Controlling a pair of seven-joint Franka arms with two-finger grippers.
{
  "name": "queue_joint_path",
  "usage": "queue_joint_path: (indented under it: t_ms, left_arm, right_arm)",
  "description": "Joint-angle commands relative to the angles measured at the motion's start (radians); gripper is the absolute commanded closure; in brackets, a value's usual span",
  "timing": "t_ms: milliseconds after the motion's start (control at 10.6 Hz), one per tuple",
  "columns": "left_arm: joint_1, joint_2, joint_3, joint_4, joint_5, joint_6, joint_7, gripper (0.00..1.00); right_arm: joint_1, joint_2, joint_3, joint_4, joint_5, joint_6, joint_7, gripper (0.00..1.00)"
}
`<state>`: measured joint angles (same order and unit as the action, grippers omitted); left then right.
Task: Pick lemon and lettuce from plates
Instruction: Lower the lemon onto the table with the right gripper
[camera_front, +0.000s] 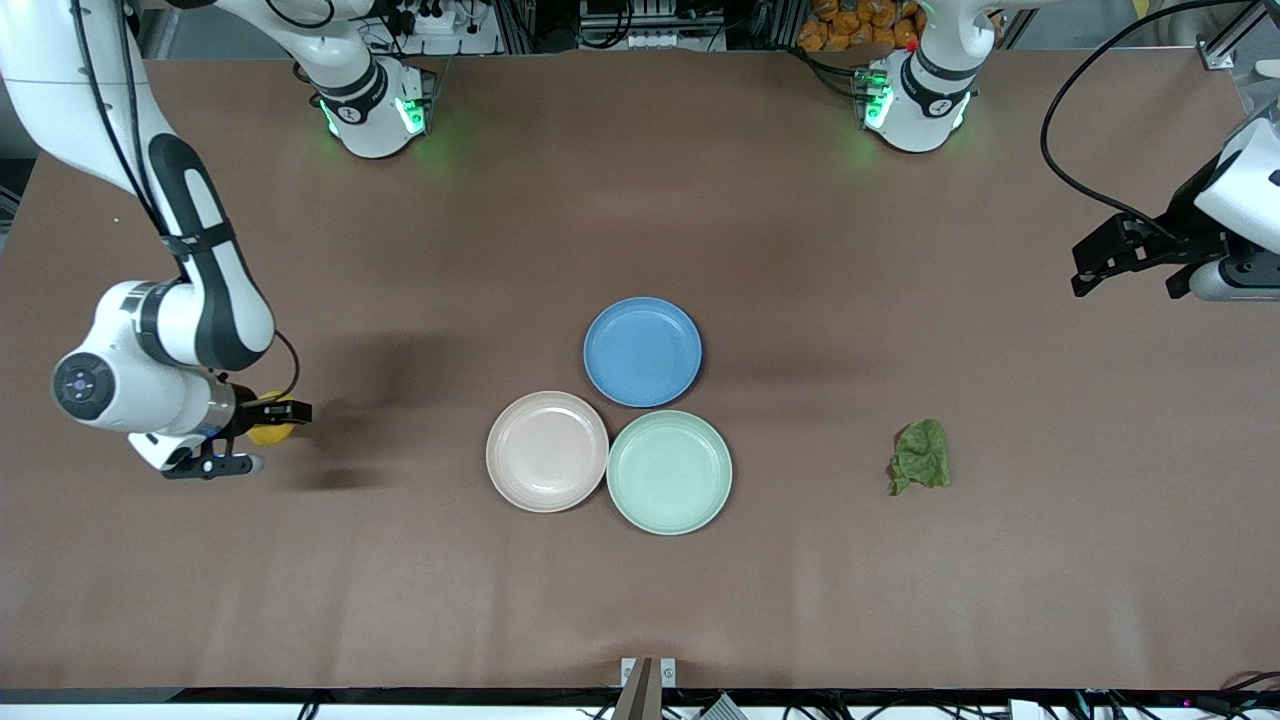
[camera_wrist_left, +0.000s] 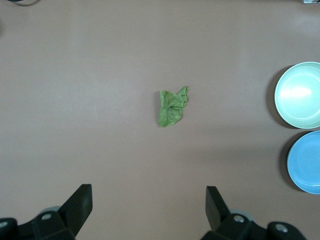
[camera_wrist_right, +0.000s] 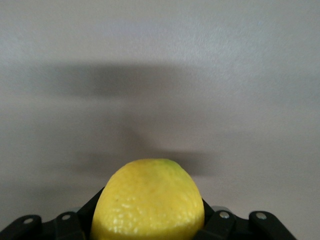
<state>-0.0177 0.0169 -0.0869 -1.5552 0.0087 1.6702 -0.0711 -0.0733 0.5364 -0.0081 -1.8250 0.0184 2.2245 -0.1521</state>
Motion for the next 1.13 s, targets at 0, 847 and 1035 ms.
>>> queue_joint_path:
  t_ms: [0, 847, 1035]
  left_arm:
    - [0.002, -0.018, -0.01, 0.009, -0.016, -0.01, 0.002, 0.0]
    - [0.012, -0.028, -0.019, 0.023, 0.013, -0.047, 0.002, 0.0]
    - [0.012, -0.022, -0.022, 0.026, 0.014, -0.047, 0.01, 0.0]
  right_arm:
    - [-0.02, -0.032, 0.008, -0.094, -0.014, 0.111, -0.015, 0.36]
    - [-0.023, -0.009, 0.01, -0.174, -0.012, 0.273, -0.017, 0.36]
    - [-0.034, 0.013, 0.01, -0.172, -0.012, 0.299, -0.017, 0.36]
